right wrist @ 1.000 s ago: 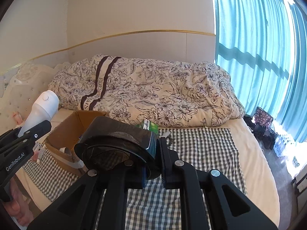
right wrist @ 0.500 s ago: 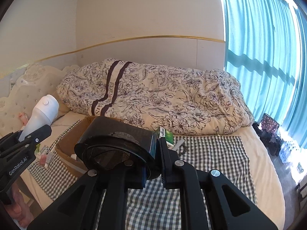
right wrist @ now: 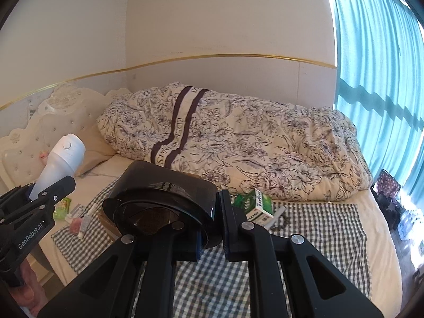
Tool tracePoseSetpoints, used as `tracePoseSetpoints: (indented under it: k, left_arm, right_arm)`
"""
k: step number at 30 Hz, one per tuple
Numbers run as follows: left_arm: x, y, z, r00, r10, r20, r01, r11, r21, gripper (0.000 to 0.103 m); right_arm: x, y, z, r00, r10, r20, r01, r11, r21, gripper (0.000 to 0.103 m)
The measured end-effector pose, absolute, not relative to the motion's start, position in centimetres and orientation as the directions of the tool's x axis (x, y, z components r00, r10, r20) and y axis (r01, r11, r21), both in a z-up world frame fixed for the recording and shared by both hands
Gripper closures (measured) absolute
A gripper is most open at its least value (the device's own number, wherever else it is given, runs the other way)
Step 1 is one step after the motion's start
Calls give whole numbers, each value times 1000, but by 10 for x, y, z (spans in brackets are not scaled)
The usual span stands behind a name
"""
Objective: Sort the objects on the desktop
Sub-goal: 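Carry the white bottle with the left gripper while the right carries the black case to the box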
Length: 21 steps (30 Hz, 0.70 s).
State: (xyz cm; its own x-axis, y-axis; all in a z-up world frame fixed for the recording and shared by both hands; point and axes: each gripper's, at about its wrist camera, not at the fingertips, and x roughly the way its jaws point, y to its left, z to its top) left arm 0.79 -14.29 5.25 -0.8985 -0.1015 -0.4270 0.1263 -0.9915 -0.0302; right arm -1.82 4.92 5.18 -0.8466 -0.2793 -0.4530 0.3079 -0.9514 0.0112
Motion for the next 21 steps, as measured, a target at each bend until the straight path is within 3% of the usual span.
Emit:
tracePoseSetpoints:
  k: [21]
  left_arm:
    - [-38, -193, 29, -862, -117, -493, 164, -985, -52, 71]
  right_arm:
    - [-51, -8, 36, -817, -318, -481, 368, -930, -9, 93]
